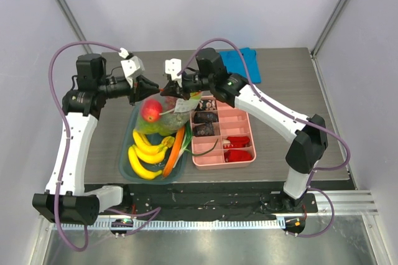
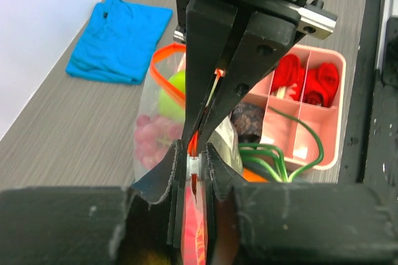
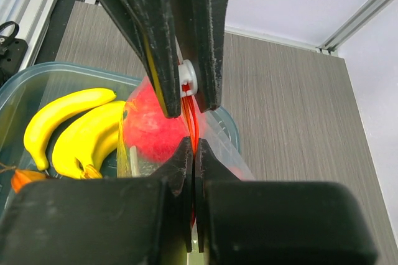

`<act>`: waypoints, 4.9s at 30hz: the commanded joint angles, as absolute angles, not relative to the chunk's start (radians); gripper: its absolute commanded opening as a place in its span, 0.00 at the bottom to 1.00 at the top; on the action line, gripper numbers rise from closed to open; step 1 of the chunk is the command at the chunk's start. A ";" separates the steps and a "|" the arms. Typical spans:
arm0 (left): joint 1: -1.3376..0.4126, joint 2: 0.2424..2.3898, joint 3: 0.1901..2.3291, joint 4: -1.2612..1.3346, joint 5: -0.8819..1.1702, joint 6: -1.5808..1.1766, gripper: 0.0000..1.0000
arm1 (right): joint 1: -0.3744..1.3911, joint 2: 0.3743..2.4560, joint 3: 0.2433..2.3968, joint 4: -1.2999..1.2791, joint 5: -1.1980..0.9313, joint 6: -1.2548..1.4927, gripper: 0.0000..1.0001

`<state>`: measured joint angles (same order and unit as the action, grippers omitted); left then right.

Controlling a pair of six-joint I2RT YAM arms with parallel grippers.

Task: Place the food in the zip-top bag and seal the zipper
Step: Zip the zipper food storage bag.

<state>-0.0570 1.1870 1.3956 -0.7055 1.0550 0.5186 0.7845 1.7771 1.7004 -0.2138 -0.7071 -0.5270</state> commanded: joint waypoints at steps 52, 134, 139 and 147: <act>-0.146 1.200 1.385 -0.624 0.847 0.490 0.31 | 0.811 1.692 1.729 -0.215 -0.773 -0.583 0.01; -0.035 1.152 1.284 -0.657 1.273 0.595 0.00 | 0.773 1.717 1.850 -0.199 -0.977 -0.431 0.58; -0.035 1.152 1.289 -0.657 1.272 0.591 0.00 | 0.784 1.741 1.856 -0.239 -0.966 -0.456 0.55; -0.035 1.146 1.289 -0.646 1.262 0.571 0.00 | 0.793 1.781 1.885 -0.233 -0.939 -0.451 0.42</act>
